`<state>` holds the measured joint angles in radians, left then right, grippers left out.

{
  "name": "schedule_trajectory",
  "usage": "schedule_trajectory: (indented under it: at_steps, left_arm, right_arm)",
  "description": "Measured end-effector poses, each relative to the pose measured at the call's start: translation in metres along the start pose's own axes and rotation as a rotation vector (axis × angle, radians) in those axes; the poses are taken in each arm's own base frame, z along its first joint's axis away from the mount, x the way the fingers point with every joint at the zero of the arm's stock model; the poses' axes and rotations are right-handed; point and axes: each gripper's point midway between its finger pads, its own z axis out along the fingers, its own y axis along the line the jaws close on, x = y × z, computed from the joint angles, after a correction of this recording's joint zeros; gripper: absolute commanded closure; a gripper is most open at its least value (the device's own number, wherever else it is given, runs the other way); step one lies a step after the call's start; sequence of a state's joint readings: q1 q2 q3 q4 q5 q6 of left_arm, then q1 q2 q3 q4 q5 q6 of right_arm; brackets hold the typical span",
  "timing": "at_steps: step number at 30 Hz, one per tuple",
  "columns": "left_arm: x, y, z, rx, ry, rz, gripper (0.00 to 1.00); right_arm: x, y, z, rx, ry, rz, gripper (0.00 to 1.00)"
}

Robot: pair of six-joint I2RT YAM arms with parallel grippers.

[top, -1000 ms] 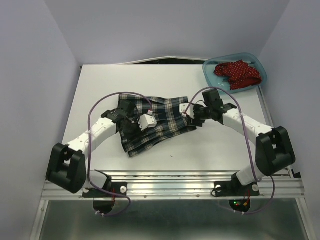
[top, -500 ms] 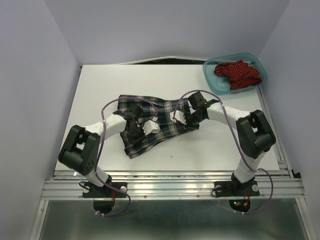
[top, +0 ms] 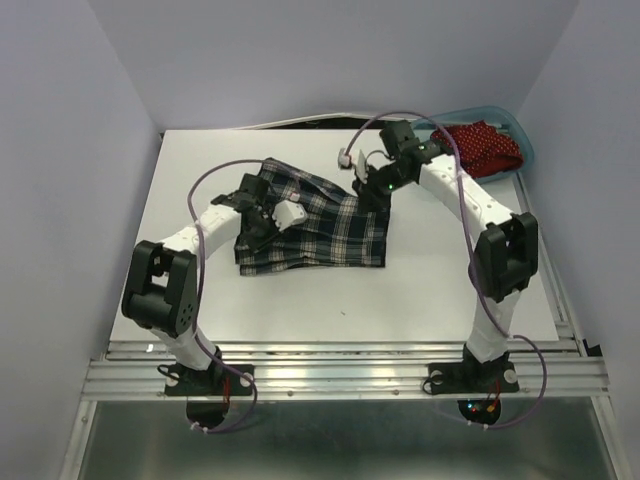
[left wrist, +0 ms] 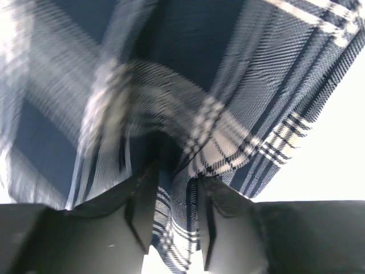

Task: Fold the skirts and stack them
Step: Fold the skirt

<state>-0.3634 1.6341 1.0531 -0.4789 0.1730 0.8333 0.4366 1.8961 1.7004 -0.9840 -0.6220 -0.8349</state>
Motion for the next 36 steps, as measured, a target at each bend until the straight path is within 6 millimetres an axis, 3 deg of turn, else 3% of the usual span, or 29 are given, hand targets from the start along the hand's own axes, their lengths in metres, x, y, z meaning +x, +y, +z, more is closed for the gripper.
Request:
schedule_trajectory:
  at_steps: [3,6,9,13,15,18,26,32,36]
  left_arm:
    - [-0.019,0.035,-0.019,-0.069,-0.081,-0.038,0.45]
    - [-0.041,0.055,-0.046,-0.129,-0.178,-0.062,0.43]
    - [-0.06,0.052,-0.066,-0.123,-0.254,-0.11,0.43]
    - [-0.079,0.043,-0.077,-0.078,-0.32,-0.182,0.43]
    - [-0.077,0.033,-0.072,-0.044,-0.311,-0.215,0.44]
    - [-0.068,0.02,-0.057,0.005,-0.272,-0.254,0.48]
    - [-0.013,0.006,0.033,0.148,-0.029,-0.392,0.54]
    - [-0.034,0.078,0.051,0.037,-0.036,-0.42,0.55]
    - [-0.048,0.11,0.053,-0.028,-0.064,-0.415,0.43]
  right_arm:
    - [-0.044,-0.05,-0.024,0.113,-0.126,0.028,0.74]
    - [-0.051,-0.092,-0.023,0.187,-0.171,0.069,0.74]
    - [-0.026,-0.116,0.008,0.198,-0.128,0.146,0.75]
    - [0.037,-0.127,0.067,0.168,0.018,0.243,0.78]
    - [0.064,-0.122,0.083,0.158,0.073,0.265,0.79]
    - [0.072,-0.113,0.077,0.168,0.088,0.265,0.79]
    - [0.099,-0.04,0.068,0.054,0.121,0.377,0.77]
    - [0.086,0.022,0.08,-0.129,0.103,0.502,0.73]
    - [0.071,0.05,0.08,-0.228,0.088,0.542,0.61]
